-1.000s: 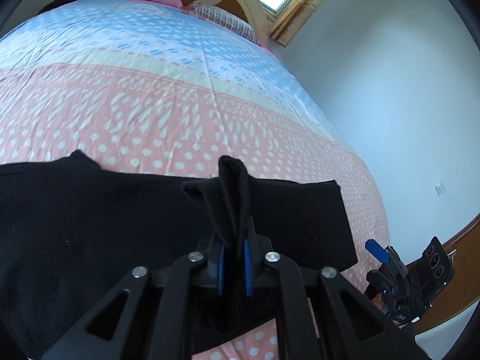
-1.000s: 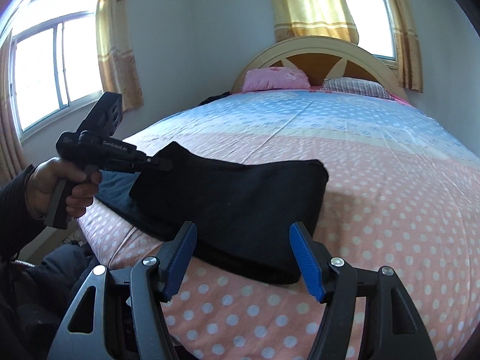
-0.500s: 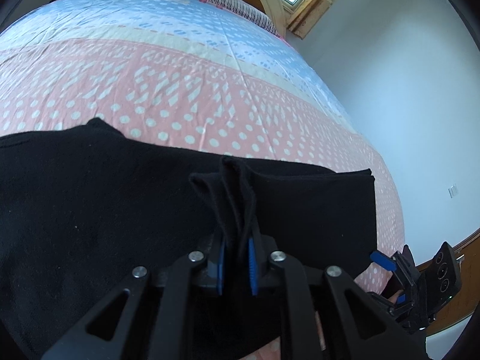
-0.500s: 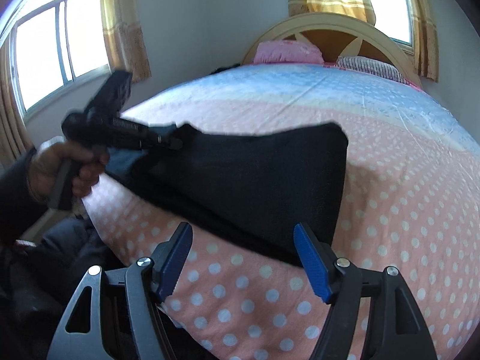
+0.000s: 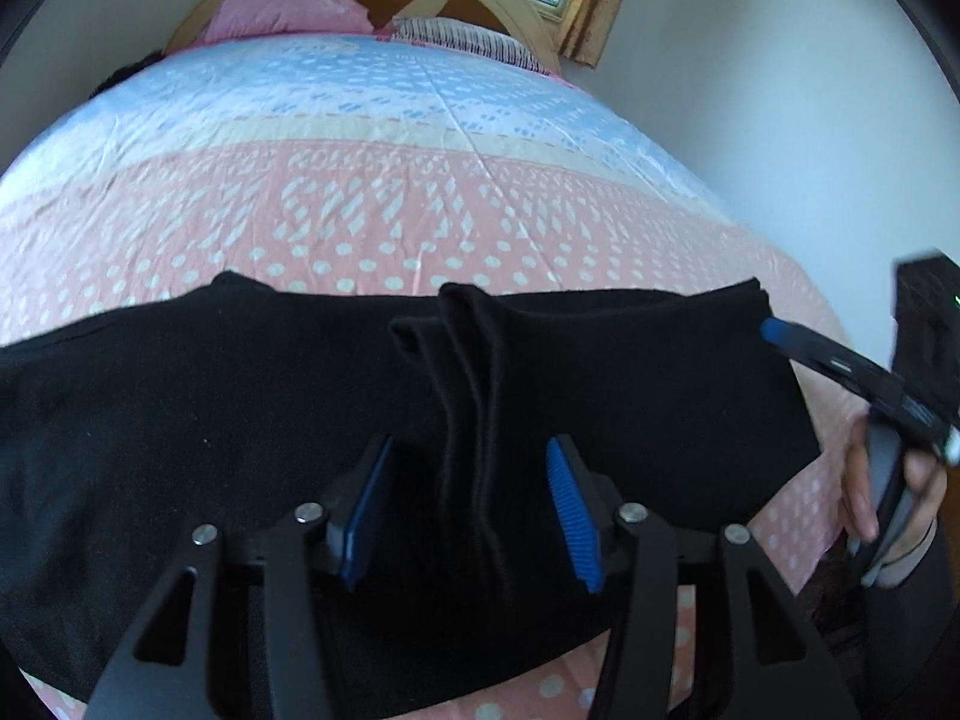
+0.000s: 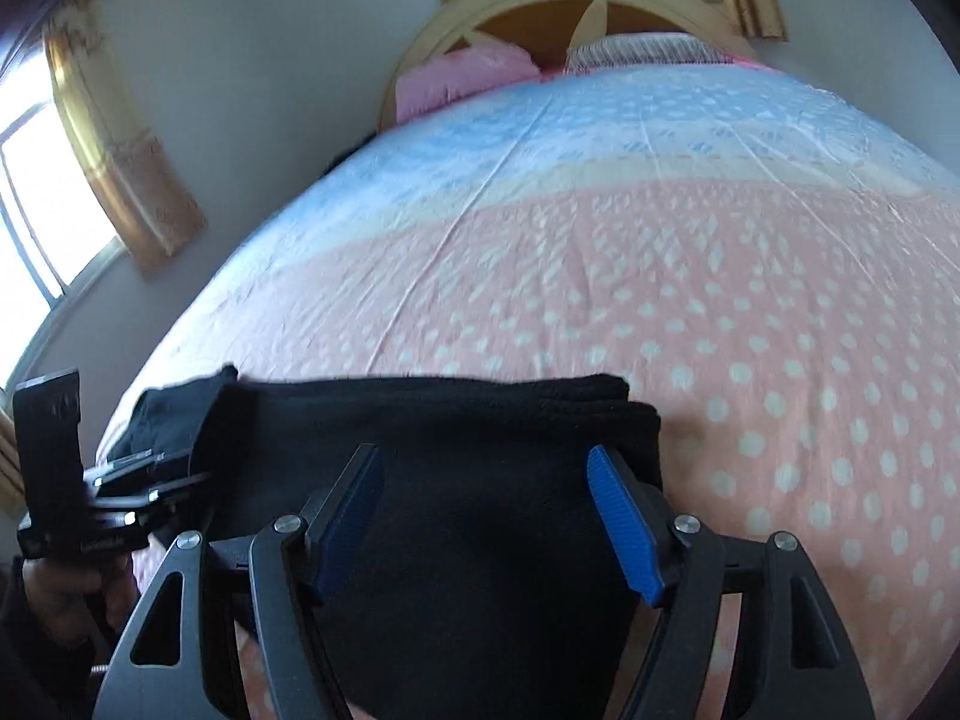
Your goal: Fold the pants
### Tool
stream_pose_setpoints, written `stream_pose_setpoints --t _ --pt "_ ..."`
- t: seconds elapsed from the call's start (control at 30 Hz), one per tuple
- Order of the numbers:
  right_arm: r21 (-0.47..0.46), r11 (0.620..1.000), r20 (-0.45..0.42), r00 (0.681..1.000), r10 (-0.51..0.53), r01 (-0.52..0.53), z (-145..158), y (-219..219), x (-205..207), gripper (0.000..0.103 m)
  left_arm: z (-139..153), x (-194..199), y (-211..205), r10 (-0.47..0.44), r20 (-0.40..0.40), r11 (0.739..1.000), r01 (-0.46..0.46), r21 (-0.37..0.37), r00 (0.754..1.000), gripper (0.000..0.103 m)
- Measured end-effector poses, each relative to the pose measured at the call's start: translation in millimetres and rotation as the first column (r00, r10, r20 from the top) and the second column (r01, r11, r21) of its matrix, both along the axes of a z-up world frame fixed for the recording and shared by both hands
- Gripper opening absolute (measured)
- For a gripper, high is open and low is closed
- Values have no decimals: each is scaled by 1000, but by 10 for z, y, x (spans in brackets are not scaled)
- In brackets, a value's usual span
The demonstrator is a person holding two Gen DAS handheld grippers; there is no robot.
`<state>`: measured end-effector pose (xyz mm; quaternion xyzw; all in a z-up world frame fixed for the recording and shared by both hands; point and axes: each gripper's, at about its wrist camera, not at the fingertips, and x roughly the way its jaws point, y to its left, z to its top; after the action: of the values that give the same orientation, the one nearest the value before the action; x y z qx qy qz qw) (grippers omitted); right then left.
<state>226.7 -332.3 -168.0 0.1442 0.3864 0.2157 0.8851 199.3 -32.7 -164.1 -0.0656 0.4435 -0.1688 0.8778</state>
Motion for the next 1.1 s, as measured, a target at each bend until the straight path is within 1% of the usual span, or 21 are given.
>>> stream_pose_setpoints --t 0.07,0.13,0.17,0.27,0.33,0.4,0.43,0.47,0.5,0.53,0.57,0.6,0.63,0.7,0.77,0.8,0.9,0.93,0.97,1.03,1.1 --pt "-8 1000 17 1000 -1 1 85 17 -70 72 6 -32 -55 -11 15 999 11 51 1000 54" --pt "0 1000 47 999 12 -12 207 58 -184 72 28 -76 -49 -16 22 998 15 61 1000 55" --pt "14 999 68 997 29 -30 274 100 -261 72 31 -93 -34 -19 23 998 18 55 1000 58" --pt "57 987 111 984 143 -150 404 292 -512 72 25 -158 25 -5 30 998 4 59 1000 58" --pt "57 958 103 956 273 -280 343 575 -671 72 29 -219 75 5 33 998 -7 57 999 58" --pt "-8 927 55 925 376 -376 172 877 -787 72 47 -276 160 18 31 1000 -19 21 999 58" --pt "-92 917 25 920 391 -387 63 1025 -828 72 59 -296 231 24 25 1000 -24 6 999 60" --pt "-163 914 70 919 388 -373 45 1094 -911 74 73 -323 276 31 25 999 -31 8 999 62" --pt "-202 906 91 914 395 -371 53 1133 -963 74 92 -347 341 45 31 999 -45 19 999 63" --pt "-220 899 85 911 404 -379 73 1154 -979 75 126 -360 456 66 43 997 -68 39 997 65" --pt "-213 900 77 912 404 -381 111 1143 -979 75 153 -372 539 82 52 995 -85 53 995 66" --pt "-180 904 73 912 405 -387 144 1104 -971 75 192 -381 673 100 63 992 -104 69 993 66" --pt "-115 911 75 911 406 -397 189 1047 -959 75 219 -386 775 113 73 990 -119 82 991 68" --pt "-63 919 93 914 394 -389 269 1019 -934 75 290 -416 1064 162 102 976 -174 132 982 70" --pt "-102 926 123 919 375 -365 346 1163 -949 75 342 -435 1408 218 128 956 -238 171 968 71" --pt "-112 923 128 916 380 -368 367 1230 -935 75 357 -443 1609 255 134 941 -277 191 958 71" --pt "-85 908 130 899 417 -409 394 1415 -855 75 344 -470 2090 358 142 897 -382 221 923 71" --pt "-82 903 124 895 429 -422 378 1479 -869 74 319 -496 2286 399 140 880 -422 218 906 71" --pt "-82 898 121 891 439 -431 354 1531 -892 74 289 -515 2415 423 134 873 -443 205 896 71" --pt "-86 896 108 890 443 -436 270 1587 -893 74 191 -549 2670 466 98 866 -476 152 879 71" --pt "-94 894 54 894 445 -439 124 1662 -810 74 54 -588 2824 492 56 864 -496 87 869 71"
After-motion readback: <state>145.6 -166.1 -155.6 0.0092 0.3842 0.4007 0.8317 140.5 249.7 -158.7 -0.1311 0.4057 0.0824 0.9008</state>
